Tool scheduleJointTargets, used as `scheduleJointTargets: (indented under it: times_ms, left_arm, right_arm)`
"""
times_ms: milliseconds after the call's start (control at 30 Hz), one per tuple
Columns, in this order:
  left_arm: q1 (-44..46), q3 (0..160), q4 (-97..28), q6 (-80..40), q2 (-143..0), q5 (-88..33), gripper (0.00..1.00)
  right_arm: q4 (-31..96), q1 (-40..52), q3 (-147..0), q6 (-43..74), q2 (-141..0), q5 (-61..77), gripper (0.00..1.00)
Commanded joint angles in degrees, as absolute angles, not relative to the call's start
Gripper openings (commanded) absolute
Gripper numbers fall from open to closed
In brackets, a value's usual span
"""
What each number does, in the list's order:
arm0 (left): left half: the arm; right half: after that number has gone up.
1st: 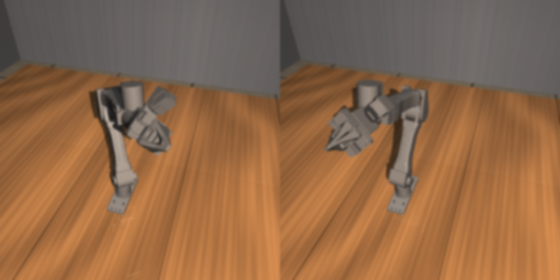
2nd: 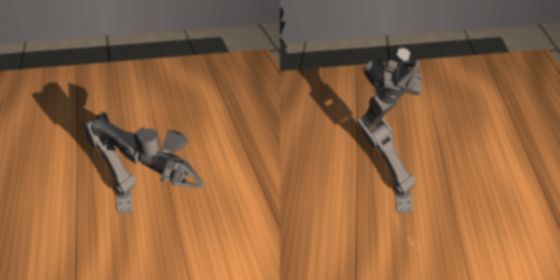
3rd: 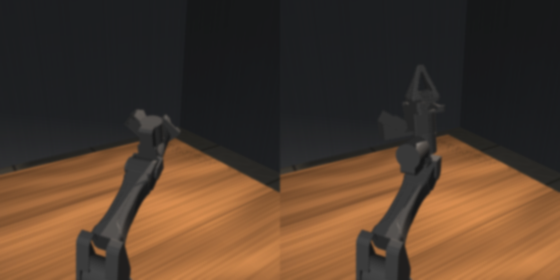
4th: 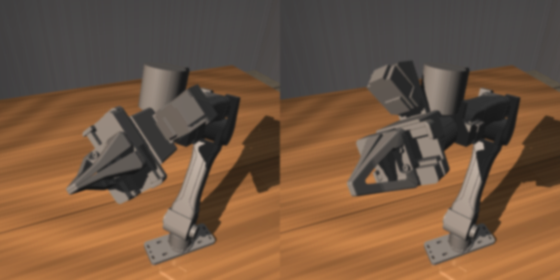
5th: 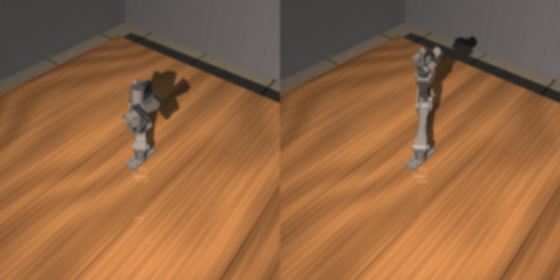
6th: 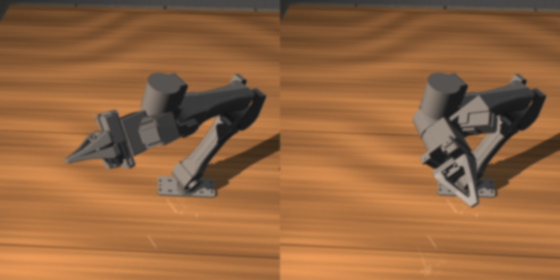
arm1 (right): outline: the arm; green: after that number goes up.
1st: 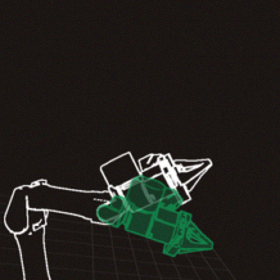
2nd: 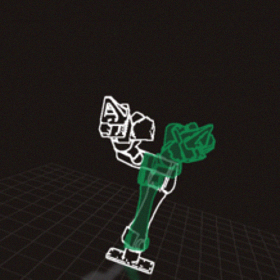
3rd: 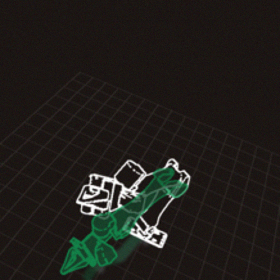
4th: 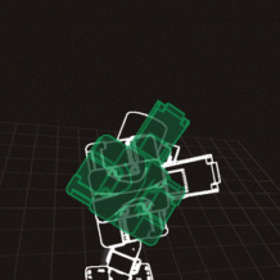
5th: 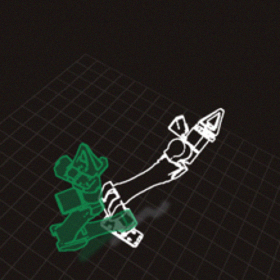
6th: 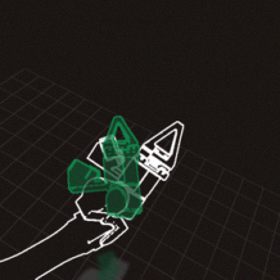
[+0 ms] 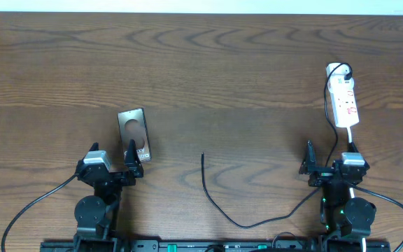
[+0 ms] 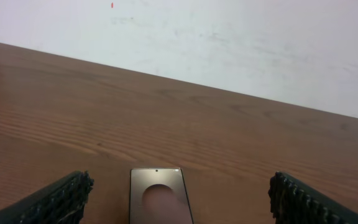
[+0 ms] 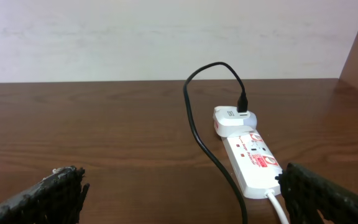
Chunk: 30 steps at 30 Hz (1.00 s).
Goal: Plug charger to phone and switch on socket
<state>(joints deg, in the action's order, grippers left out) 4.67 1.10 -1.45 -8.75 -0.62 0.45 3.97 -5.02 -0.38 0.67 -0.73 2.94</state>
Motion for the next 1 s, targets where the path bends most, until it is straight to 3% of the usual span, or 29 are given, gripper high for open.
scheduleJointTargets:
  times_ms: [0,967]
  left_arm:
    - [4.91,0.23,-3.44,-8.6,-0.32,3.77,0.93]
    - [4.91,0.23,-1.1,-8.6,-0.34,3.92,0.93]
  right_arm:
    - [4.25,-5.26,-0.34,1.26,-0.38,2.26,0.99]
    - [4.25,-5.26,-0.34,1.26,-0.38,2.26,0.99]
